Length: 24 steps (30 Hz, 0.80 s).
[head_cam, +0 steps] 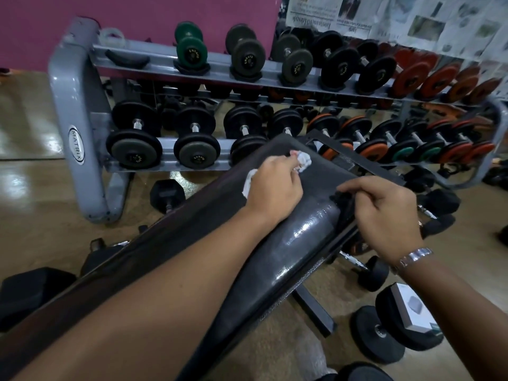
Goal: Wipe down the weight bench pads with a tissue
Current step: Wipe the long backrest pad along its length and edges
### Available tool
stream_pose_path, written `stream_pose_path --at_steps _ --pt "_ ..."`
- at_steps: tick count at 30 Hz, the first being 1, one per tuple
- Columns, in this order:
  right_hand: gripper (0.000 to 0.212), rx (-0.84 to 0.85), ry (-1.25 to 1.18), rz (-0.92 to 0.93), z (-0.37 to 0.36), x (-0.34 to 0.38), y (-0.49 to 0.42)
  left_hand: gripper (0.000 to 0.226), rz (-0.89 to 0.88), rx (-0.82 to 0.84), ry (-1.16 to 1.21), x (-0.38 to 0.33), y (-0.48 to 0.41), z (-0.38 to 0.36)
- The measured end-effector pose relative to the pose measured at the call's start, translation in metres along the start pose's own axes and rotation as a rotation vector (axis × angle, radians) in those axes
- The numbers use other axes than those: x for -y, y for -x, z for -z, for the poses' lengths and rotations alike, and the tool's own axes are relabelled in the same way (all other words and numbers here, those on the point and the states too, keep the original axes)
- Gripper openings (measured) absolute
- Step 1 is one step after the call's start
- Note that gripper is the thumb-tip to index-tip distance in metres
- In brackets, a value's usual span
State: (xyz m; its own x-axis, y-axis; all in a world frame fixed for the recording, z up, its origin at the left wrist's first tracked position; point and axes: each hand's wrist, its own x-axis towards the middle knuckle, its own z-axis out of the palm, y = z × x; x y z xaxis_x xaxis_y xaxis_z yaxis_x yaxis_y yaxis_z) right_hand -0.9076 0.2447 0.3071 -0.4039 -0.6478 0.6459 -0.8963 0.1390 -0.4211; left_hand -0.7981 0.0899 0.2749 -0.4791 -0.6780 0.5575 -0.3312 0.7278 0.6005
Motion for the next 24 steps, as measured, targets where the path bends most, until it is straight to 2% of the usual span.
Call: stream_pose_path --at_steps 6,14,17,20,22,24 --pt "0.039 -0.020 -0.133 -0.149 0.013 0.011 -0.002 0.037 -0.100 0.056 0.055 -0.032 0.043 -0.009" --pt "0.037 -0.012 -0.078 -0.198 0.031 0.024 -0.006 0.063 -0.288 0.132 0.010 -0.053 0.080 -0.020" --pt "0.037 -0.019 -0.053 -0.189 0.035 0.030 -0.005 0.058 -0.439 0.182 -0.071 -0.060 0.090 -0.023" --pt "0.036 -0.018 -0.023 -0.170 0.040 0.032 -0.003 0.056 -0.568 0.305 -0.110 -0.060 0.102 -0.028" --pt "0.035 -0.032 -0.005 -0.146 0.042 0.030 -0.003 0.053 -0.642 0.260 -0.104 -0.053 0.105 -0.024" --pt "0.034 -0.046 0.007 -0.131 0.040 0.025 -0.003 0.047 -0.639 0.184 -0.017 -0.045 0.103 -0.012"
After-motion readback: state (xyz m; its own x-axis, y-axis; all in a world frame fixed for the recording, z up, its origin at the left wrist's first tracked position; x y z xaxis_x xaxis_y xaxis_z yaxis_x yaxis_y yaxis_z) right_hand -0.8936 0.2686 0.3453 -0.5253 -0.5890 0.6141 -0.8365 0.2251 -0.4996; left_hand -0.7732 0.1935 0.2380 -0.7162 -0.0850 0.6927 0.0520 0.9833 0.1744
